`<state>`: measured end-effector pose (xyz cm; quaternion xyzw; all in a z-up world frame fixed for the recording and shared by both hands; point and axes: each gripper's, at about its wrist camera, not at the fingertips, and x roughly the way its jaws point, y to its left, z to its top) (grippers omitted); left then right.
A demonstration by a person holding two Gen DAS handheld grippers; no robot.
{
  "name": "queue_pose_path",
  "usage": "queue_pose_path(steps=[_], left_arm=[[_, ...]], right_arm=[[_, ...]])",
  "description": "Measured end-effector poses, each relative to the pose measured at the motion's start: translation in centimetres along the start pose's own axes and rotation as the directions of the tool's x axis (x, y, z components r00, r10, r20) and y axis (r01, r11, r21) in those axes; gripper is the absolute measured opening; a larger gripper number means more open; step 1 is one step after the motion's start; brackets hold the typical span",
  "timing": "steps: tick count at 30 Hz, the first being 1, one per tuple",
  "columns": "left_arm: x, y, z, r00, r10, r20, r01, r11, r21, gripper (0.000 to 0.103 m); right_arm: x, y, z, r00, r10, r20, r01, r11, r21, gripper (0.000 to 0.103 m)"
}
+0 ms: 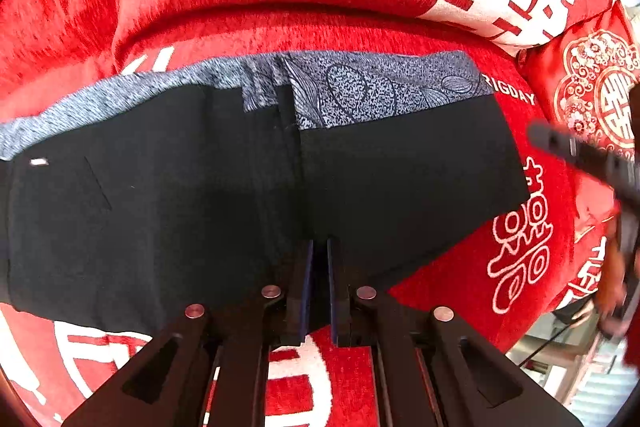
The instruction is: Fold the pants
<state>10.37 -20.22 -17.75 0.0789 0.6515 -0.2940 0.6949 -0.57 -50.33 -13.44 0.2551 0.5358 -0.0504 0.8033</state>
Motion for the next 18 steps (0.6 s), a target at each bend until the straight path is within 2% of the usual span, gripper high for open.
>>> queue_pose_path(steps=[4,9,11,13,15,17,18], left_arm=[[-1.2,0.3,0.4,0.999,0.047,0.005,-0.047,0.999,-0.027,0.007],[-3.2,1.1,1.4,0.995,0.085,0.046,-0.081,0.994,-0.080,0.007],[-3.5,0.7,2.3,0.994,0.097,0.060,-0.091,0.992,-0.085,0.007],[-3.2,-0.2,3.5,0.993,0.099,0.068,-0.093,0.992,-0.091,0.007],[-2.8,-1.3,4.7,0.992,0.103,0.074,-0.096,0.991,-0.093,0.007],[-2.3,-2.7,5.9,0.992,0.094,0.087,-0.085,0.992,-0.096,0.007],[-1.9,-3.5,6.5,0.991,0.091,0.097,-0.082,0.992,-0.096,0.007]], right_arm=[[2.2,-4.6,3.5,0.997,0.069,-0.018,-0.066,0.987,0.146,0.051],[6.2,-6.6,5.6,0.986,0.148,-0.080,-0.128,0.968,0.215,0.047],[7.2,-4.9,5.8,0.989,0.108,-0.106,-0.092,0.985,0.147,0.046],[7.6,-1.8,5.6,0.994,-0.018,-0.112,0.017,1.000,-0.010,0.048],[7.8,0.9,5.2,0.987,-0.130,-0.097,0.114,0.981,-0.157,0.049],[7.4,1.9,5.0,0.983,-0.163,-0.086,0.142,0.967,-0.212,0.052],[7.1,1.8,5.0,0.984,-0.157,-0.086,0.137,0.970,-0.203,0.052]])
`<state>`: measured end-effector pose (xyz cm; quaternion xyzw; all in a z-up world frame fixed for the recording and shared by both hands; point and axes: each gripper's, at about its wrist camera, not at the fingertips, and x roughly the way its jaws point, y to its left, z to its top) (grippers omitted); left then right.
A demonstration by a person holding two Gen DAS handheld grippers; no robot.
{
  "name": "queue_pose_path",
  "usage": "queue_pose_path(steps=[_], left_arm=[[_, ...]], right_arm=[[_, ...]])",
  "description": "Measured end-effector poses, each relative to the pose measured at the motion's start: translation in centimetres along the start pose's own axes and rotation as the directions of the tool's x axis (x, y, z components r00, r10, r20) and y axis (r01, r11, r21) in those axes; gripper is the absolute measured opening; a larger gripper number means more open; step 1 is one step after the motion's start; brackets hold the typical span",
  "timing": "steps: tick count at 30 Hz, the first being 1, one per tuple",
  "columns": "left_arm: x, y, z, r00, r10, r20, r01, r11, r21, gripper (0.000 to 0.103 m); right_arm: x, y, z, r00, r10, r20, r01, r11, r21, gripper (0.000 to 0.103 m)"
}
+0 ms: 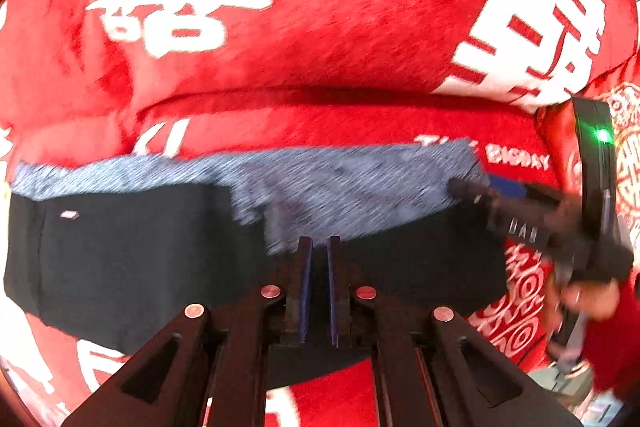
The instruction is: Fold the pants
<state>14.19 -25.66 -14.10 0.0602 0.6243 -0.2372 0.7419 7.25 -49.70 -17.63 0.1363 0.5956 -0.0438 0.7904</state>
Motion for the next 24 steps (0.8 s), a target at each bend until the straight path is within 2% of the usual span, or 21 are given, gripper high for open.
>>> queue_pose_path(steps=[1,5,7,8,9,13,18,21,22,23,24], left_arm=[[0.3,-0.4,0.2,1.000,0.005,0.003,-0.005,1.000,0.004,0.007],[4.5,-1.2,0.4,0.992,0.120,-0.035,-0.119,0.993,0.014,0.007],[6.0,0.2,-0.5,0.991,0.117,-0.060,-0.118,0.993,-0.016,0.007],[5.8,0.9,-1.1,0.997,0.078,-0.017,-0.078,0.997,-0.022,0.007],[5.6,1.1,-1.3,0.997,0.076,-0.013,-0.076,0.997,-0.013,0.007],[4.8,1.1,-2.0,0.995,0.092,-0.041,-0.091,0.995,0.033,0.007],[3.5,2.0,-2.2,0.990,0.118,-0.078,-0.120,0.992,-0.028,0.007],[2.2,2.5,-2.9,0.990,0.127,-0.068,-0.130,0.990,-0.054,0.007],[2.0,2.7,-3.1,0.989,0.128,-0.070,-0.132,0.989,-0.060,0.026],[1.7,2.9,-3.3,0.989,0.131,-0.073,-0.137,0.988,-0.076,0.049],[1.2,3.3,-3.7,0.986,0.151,-0.067,-0.157,0.983,-0.098,0.099]], right_arm=[[-0.4,-0.3,0.0,1.000,0.013,0.004,-0.014,1.000,0.023,0.052],[-3.1,-2.0,-0.9,0.999,0.021,0.044,-0.025,0.995,0.094,0.052],[-4.0,-2.2,-1.6,0.998,0.042,0.052,-0.047,0.994,0.096,0.052],[-4.5,-2.0,-2.0,0.997,0.061,0.051,-0.066,0.994,0.092,0.052],[-4.7,-1.8,-2.3,0.996,0.070,0.050,-0.075,0.993,0.087,0.052],[-4.7,-0.5,-3.4,0.995,0.095,0.038,-0.097,0.993,0.069,0.052],[-4.8,2.1,-4.1,0.993,0.112,0.026,-0.113,0.993,0.028,0.052],[-4.8,3.7,-4.4,0.995,0.094,0.015,-0.094,0.995,-0.025,0.052],[-4.6,4.1,-4.6,0.996,0.088,0.007,-0.088,0.995,-0.038,0.052],[-4.4,4.5,-4.8,0.997,0.083,-0.005,-0.083,0.995,-0.049,0.052],[-4.2,4.7,-5.0,0.996,0.083,-0.015,-0.083,0.995,-0.055,0.052]])
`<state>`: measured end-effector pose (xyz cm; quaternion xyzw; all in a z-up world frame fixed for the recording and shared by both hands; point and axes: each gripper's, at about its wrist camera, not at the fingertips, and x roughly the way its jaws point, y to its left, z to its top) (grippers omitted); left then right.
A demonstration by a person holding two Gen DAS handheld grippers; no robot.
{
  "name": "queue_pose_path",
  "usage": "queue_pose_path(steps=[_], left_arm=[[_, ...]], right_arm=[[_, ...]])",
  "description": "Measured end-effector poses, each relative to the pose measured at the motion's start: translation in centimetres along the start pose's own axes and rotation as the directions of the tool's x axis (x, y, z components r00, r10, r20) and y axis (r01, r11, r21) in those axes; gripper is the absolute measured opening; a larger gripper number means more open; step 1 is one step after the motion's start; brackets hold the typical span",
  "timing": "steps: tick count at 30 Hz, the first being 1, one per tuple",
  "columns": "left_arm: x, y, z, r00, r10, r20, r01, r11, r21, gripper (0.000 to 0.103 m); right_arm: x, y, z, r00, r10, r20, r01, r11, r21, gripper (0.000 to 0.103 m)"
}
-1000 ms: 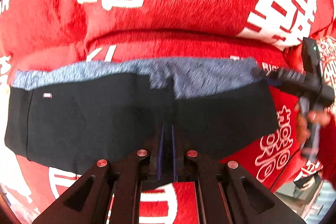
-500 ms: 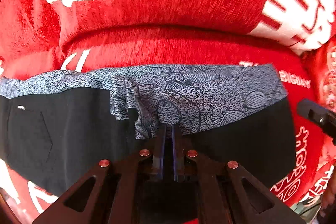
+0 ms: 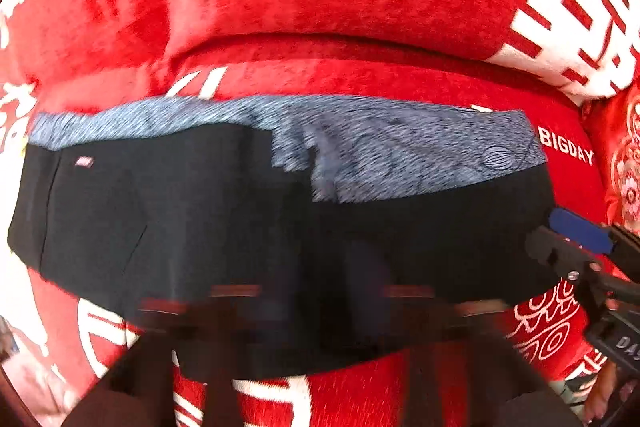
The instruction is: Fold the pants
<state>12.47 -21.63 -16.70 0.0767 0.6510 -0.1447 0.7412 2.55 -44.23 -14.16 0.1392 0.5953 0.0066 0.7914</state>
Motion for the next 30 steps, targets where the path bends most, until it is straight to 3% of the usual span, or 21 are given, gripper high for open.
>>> queue_pose_path(steps=[2,9,12,15,22,27,28,29,30], left_arm=[[-0.8,0.4,-0.7,0.999,0.025,0.041,-0.024,0.999,-0.027,0.102],[-1.9,4.0,-4.0,0.996,0.083,-0.006,-0.083,0.985,-0.150,0.102],[-2.4,6.0,-6.2,0.993,0.116,-0.033,-0.121,0.968,-0.218,0.102],[-2.5,8.0,-8.4,0.990,0.133,-0.050,-0.142,0.953,-0.267,0.102],[-1.6,12.4,-10.6,0.986,0.140,-0.086,-0.159,0.940,-0.300,0.102],[-1.8,15.9,-10.3,0.989,0.132,-0.062,-0.145,0.951,-0.274,0.102],[-1.8,16.5,-10.3,0.990,0.133,-0.055,-0.143,0.952,-0.272,0.102],[-2.0,17.2,-10.2,0.990,0.134,-0.042,-0.140,0.952,-0.270,0.102],[-2.3,18.0,-10.3,0.991,0.130,-0.023,-0.131,0.954,-0.270,0.102]], right_arm=[[0.7,0.7,-0.3,1.000,0.010,-0.023,-0.011,1.000,-0.011,0.052],[1.6,3.5,-1.5,0.998,0.033,-0.044,-0.036,0.996,-0.081,0.053],[1.4,5.4,-2.2,0.997,0.061,-0.037,-0.066,0.984,-0.165,0.056],[1.3,8.6,-3.6,0.998,0.059,-0.018,-0.062,0.946,-0.319,0.066],[2.9,15.7,-7.7,0.998,0.063,0.009,-0.050,0.861,-0.507,0.066],[6.4,20.9,-9.9,0.994,-0.064,0.084,0.104,0.724,-0.681,0.066],[7.1,21.1,-9.8,0.993,-0.088,0.078,0.117,0.719,-0.685,0.054],[8.2,21.0,-9.4,0.995,-0.094,0.013,0.079,0.749,-0.658,0.031],[8.3,20.9,-9.1,0.995,-0.098,0.001,0.077,0.779,-0.623,0.031]])
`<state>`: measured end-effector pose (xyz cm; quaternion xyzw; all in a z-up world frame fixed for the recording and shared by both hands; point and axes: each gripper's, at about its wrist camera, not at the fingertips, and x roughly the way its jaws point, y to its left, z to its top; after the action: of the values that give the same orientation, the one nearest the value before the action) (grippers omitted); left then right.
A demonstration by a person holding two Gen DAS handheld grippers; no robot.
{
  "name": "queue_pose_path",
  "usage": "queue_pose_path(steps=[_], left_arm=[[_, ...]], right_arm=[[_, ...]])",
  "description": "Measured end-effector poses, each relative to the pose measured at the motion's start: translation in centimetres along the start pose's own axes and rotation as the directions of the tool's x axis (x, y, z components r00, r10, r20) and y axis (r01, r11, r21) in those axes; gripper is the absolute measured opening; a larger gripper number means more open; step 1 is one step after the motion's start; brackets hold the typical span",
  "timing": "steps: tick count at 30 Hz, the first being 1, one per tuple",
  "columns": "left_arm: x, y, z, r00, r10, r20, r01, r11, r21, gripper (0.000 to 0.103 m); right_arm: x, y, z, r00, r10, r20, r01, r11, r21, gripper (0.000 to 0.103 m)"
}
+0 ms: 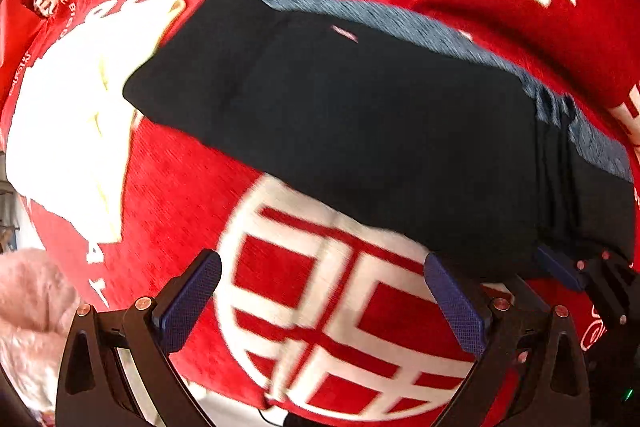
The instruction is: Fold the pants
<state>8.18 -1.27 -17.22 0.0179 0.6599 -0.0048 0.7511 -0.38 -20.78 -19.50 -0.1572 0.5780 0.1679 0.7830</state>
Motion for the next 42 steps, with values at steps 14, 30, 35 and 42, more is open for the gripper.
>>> queue_pose_path(steps=[14,30,35,42], left_arm=[[0.9,3.6,1.6,0.991,-0.133,-0.009,0.133,0.991,-0.031,0.102],[2.9,7.4,3.7,0.992,-0.127,-0.013,0.124,0.982,-0.140,0.102],[3.1,8.1,4.1,0.991,-0.135,-0.013,0.132,0.979,-0.154,0.102],[3.2,8.8,4.8,0.990,-0.142,-0.011,0.138,0.977,-0.164,0.102]], right_arm=[[-5.5,-4.0,1.3,0.997,-0.081,0.020,0.073,0.965,0.252,0.055],[-1.5,-4.8,1.1,0.988,0.002,-0.151,0.060,0.914,0.401,0.053],[-2.9,-4.1,1.1,0.985,-0.006,-0.175,0.072,0.925,0.374,0.054],[-3.7,-2.2,3.1,0.989,0.041,-0.139,0.009,0.940,0.341,0.054]])
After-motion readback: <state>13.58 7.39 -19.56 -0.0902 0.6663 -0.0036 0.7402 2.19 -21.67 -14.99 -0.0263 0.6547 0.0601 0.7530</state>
